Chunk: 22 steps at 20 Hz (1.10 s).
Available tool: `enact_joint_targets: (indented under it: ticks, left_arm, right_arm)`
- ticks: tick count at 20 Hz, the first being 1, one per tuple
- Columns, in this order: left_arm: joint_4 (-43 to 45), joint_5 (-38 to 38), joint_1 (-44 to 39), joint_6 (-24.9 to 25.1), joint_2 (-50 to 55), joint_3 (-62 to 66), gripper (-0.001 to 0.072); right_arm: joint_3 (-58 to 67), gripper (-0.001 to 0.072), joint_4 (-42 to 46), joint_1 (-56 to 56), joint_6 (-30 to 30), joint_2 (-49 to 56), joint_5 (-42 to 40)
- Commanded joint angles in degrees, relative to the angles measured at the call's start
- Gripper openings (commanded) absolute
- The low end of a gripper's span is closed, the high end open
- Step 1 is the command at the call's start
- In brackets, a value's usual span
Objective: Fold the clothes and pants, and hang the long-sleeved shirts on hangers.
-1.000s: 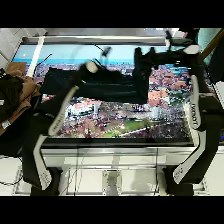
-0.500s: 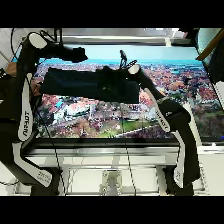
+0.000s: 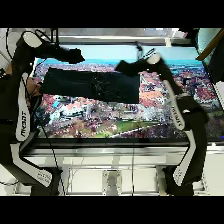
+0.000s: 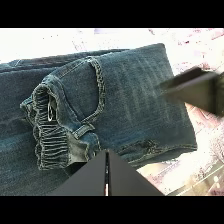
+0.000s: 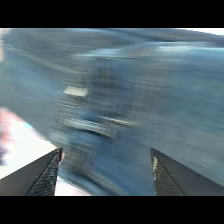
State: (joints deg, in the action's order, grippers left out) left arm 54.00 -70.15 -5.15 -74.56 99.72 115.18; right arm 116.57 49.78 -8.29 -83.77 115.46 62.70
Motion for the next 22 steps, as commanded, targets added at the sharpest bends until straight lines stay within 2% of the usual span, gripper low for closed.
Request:
enact_joint_targets:
  ticks: [1, 5, 11, 17, 18, 19, 20, 21, 22]
  left_arm:
    - [0.3, -0.4, 0.3, 0.0, 0.0, 0.0, 0.0012]
    - [1.0, -0.4, 0.2, 0.0, 0.0, 0.0, 0.0013]
    - [1.1, -0.4, 0.3, 0.0, 0.0, -0.1, 0.0012]
    - [1.1, -0.4, 0.3, 0.1, 0.0, -0.1, 0.0012]
    - [1.1, -0.5, 0.3, 0.1, 0.0, -0.1, 0.0013]
    - [1.7, -0.5, 0.3, 0.1, 0.0, -0.1, 0.0012]
    - [2.7, -0.7, 0.3, 0.0, 0.0, -0.1, 0.0013]
    - [4.9, -1.1, 0.3, 0.0, 0.0, -0.1, 0.0013]
    - [7.2, -2.0, 0.3, 0.0, 0.0, -0.1, 0.0012]
  right_arm:
    - [-1.6, 0.0611, 10.0, 9.6, -0.3, -1.9, 14.4]
    - [-8.1, 0.0615, 6.1, 13.8, -0.7, 0.4, 16.6]
    - [-9.0, 0.0623, -10.2, 12.4, 1.5, 7.3, 9.5]
    - [-9.0, 0.062, -10.8, 6.4, 2.3, 7.8, 7.3]
    - [-9.0, 0.0588, -10.7, 5.5, 2.2, 7.8, 7.0]
    - [-8.7, 0.0457, -10.8, 4.7, 2.3, 7.8, 7.0]
    - [-8.2, 0.0233, -10.8, 4.2, 2.3, 7.7, 7.6]
    - [-7.3, 0.0049, -10.7, 4.2, 2.3, 7.6, 9.1]
    - [-6.4, 0.0042, -10.6, 4.5, 2.3, 7.3, 11.4]
